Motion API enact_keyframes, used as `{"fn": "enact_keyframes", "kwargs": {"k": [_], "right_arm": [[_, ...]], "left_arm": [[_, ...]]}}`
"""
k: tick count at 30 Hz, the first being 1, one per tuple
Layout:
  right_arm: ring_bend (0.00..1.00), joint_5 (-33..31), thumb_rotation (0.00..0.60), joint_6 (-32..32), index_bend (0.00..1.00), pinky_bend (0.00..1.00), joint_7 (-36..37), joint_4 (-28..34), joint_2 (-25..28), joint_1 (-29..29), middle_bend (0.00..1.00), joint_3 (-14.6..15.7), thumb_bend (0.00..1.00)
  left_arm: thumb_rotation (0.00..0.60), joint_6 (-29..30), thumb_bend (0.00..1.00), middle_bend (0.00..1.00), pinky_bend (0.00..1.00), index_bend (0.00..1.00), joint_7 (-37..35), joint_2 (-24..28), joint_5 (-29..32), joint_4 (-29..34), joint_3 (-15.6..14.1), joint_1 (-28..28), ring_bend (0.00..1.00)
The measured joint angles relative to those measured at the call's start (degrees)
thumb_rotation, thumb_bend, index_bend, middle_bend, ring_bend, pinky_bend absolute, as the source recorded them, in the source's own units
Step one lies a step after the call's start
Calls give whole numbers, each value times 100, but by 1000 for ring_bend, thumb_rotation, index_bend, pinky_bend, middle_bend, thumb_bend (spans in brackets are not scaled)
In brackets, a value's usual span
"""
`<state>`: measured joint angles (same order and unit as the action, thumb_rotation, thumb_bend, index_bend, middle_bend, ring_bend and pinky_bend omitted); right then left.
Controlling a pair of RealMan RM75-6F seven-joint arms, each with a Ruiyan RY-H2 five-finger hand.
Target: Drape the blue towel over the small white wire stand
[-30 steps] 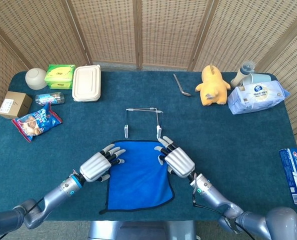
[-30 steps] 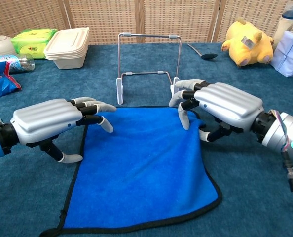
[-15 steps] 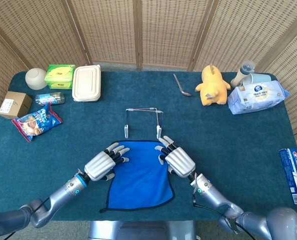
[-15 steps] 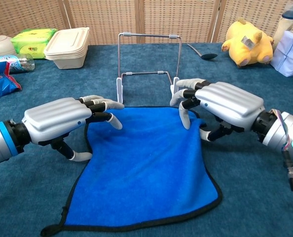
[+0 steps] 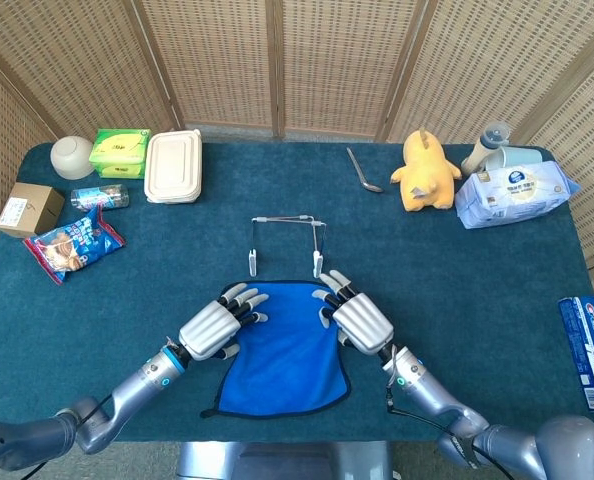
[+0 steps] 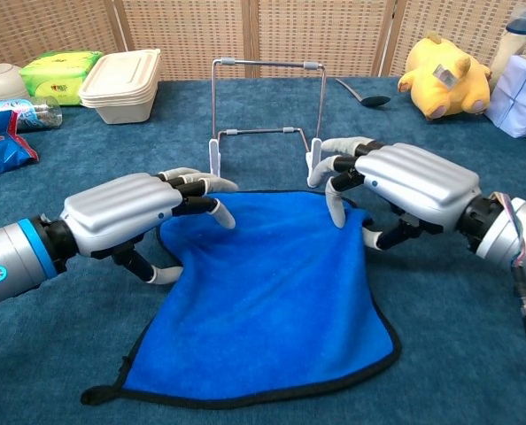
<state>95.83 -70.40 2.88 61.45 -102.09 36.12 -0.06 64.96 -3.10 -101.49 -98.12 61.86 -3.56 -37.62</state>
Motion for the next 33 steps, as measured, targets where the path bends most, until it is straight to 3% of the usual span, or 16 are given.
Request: {"fn": "enact_keyframes", "kwargs": {"k": [7, 13, 23, 33], "right_arm": [[36, -22, 600, -3, 659, 27, 18, 2, 8, -21, 256, -10, 415], [38, -32, 600, -5, 659, 31, 51, -7, 10, -25, 256, -25, 415], [50, -21, 600, 9, 679, 34, 67, -10, 4, -21, 272, -19, 415], [108, 29, 600, -11, 894, 43, 97, -9, -26, 8, 404, -18, 408]], "left_arm": [[600, -36, 583, 98, 0, 265, -37, -81, 24, -51, 2, -43, 5], [600, -60, 598, 99, 0, 278, -64, -104, 70, -53, 7, -59, 7], [600, -7, 598, 179, 3, 599, -118, -61, 131, 22, 24, -42, 49], [600, 46, 598, 320, 21, 769, -210, 10, 197, 99, 14, 19, 160]]}}
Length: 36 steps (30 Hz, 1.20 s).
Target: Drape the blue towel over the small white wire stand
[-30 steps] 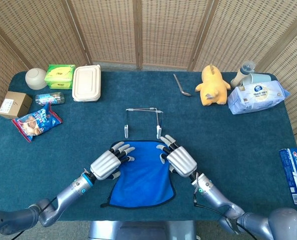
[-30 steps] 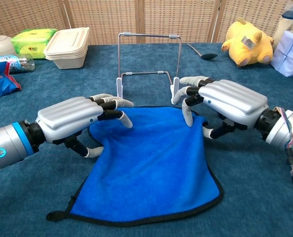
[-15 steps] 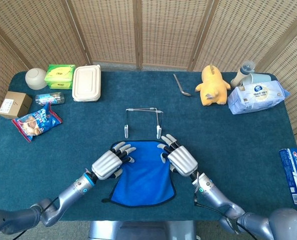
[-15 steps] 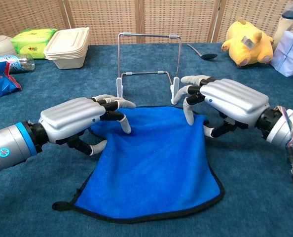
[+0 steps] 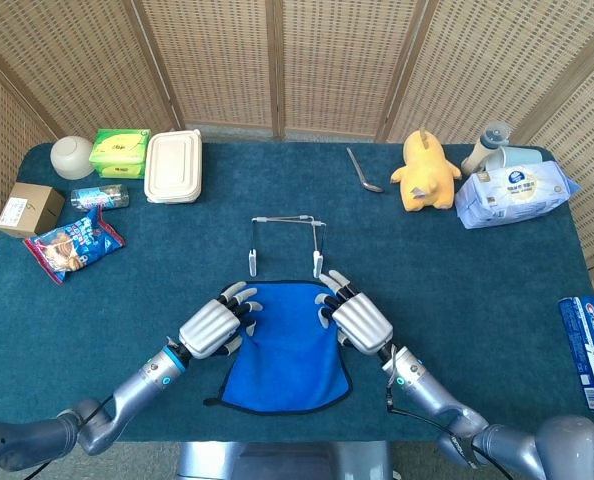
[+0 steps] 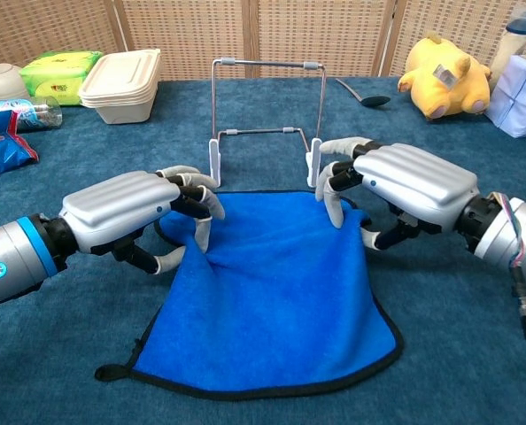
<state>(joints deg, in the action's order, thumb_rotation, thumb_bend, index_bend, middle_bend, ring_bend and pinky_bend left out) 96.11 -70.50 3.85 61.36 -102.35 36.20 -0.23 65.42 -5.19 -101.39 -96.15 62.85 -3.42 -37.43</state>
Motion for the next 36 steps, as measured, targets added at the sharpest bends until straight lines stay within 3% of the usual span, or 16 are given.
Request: {"fn": "enact_keyframes", "kwargs": {"k": [11, 18, 24, 31, 36], "right_arm": [[144, -164, 600, -63, 956, 43, -21, 628, 269, -26, 451, -191, 417], [145, -323, 600, -105, 962, 43, -165, 1390, 631, -50, 456, -400, 418], [145, -527, 600, -102, 965, 43, -377, 2227, 1078, -11, 457, -740, 420], [144, -1008, 600, 108, 965, 43, -594, 3139, 1728, 168, 457, -1399, 419], [144, -1393, 600, 341, 964, 43, -710, 3476, 2038, 324, 457, -1716, 418]], "left_arm": [[600, 330, 598, 354, 24, 796, -268, 433, 106, 558, 100, 161, 179], [600, 564, 597, 382, 30, 821, -322, 850, 99, 1107, 248, 189, 200], [600, 687, 598, 393, 37, 824, -449, 1267, 203, 1689, 474, 187, 206], [600, 733, 597, 394, 41, 824, -524, 1792, 434, 2290, 910, 108, 207], [600, 687, 596, 396, 42, 827, -621, 2011, 672, 2549, 1207, 24, 209]]}}
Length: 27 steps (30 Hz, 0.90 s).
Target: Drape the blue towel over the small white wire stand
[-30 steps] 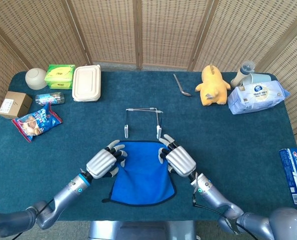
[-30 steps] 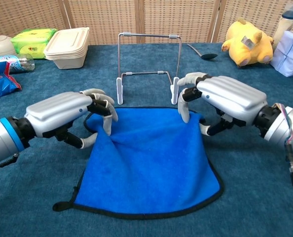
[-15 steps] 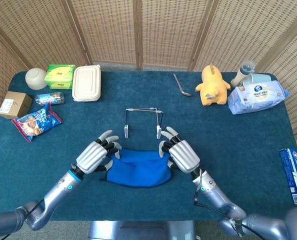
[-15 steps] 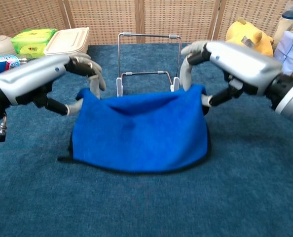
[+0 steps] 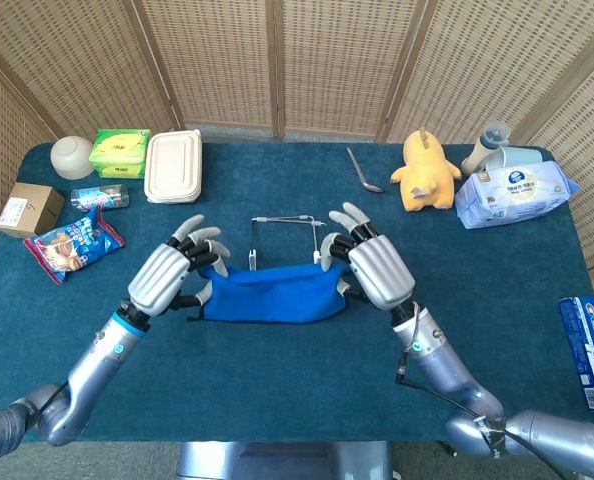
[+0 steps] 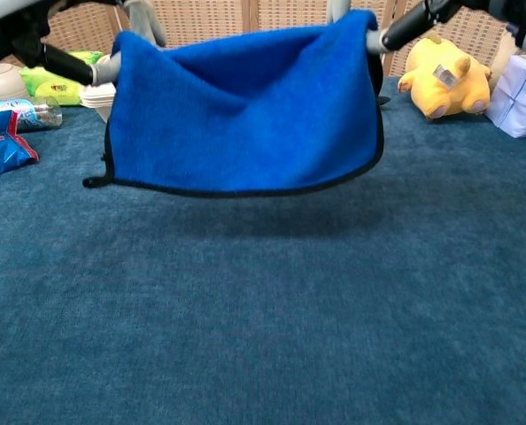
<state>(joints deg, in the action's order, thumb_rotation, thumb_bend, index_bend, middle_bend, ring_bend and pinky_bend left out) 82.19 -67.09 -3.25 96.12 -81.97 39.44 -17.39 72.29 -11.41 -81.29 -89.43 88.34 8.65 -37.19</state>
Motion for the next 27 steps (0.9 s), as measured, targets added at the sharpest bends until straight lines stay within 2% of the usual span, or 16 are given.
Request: {"fn": "enact_keyframes", "kwargs": {"k": [7, 13, 27], "right_arm": [[144, -530, 600, 292, 964, 43, -25, 144, 200, 253, 457, -403, 420], [145, -838, 600, 464, 964, 43, -39, 9, 279, 474, 457, -651, 420], [145, -1408, 600, 882, 964, 43, 14, -636, 353, 1028, 457, -983, 420]], "left_arm": [[600, -143, 596, 395, 42, 828, -137, 168, 344, 122, 390, -155, 209], [600, -260, 595, 396, 42, 828, -242, 197, 580, 49, 720, -346, 209], [600, -501, 593, 395, 40, 827, -550, -169, 957, -881, 1218, -893, 209]]}}
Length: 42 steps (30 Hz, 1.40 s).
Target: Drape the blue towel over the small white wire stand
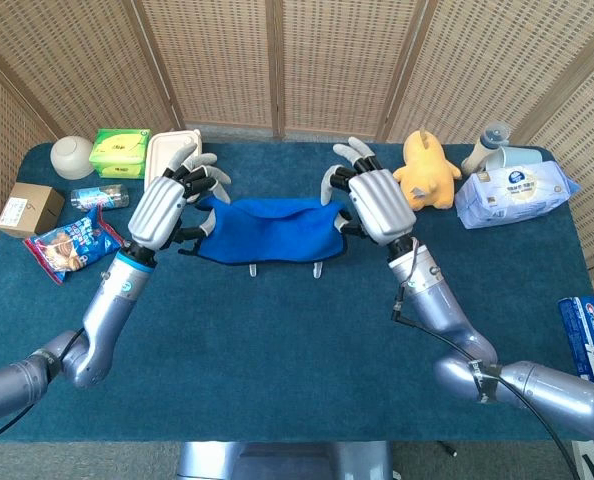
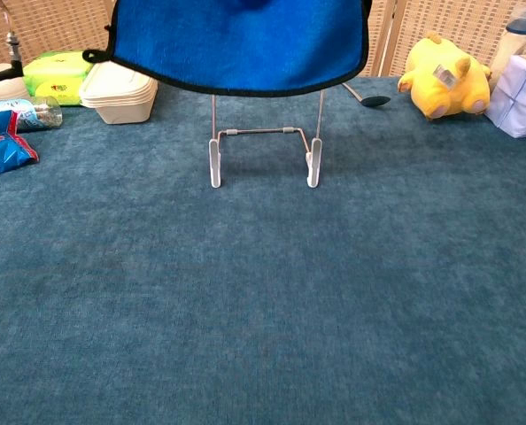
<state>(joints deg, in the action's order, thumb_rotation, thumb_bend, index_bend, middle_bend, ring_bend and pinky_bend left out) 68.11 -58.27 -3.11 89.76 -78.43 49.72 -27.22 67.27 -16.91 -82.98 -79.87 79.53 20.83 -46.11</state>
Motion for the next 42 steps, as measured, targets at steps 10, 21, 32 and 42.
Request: {"fn": "enact_keyframes", "kwargs": {"k": [10, 21, 32, 42], "right_arm": [[145, -282, 600, 261, 964, 43, 90, -652, -164, 312, 457, -10, 420], [145, -426, 600, 423, 964, 43, 273, -1282, -411, 481, 457, 132, 420], [145, -430, 600, 461, 963, 43, 380, -1539, -548, 562, 457, 242, 420], [145, -460, 600, 437, 962, 43, 403, -1609, -571, 574, 457, 275, 420]], "left_arm": [[600, -181, 593, 396, 39, 828, -271, -423, 155, -799, 67, -292, 209], [600, -382, 592, 395, 37, 828, -623, -922, 229, -1681, -38, -524, 209], [600, -412, 591, 396, 36, 828, -795, -1093, 214, -1967, -128, -603, 209], [600, -423, 591, 395, 34, 828, -841, -1100, 243, -2048, -160, -600, 209]]}}
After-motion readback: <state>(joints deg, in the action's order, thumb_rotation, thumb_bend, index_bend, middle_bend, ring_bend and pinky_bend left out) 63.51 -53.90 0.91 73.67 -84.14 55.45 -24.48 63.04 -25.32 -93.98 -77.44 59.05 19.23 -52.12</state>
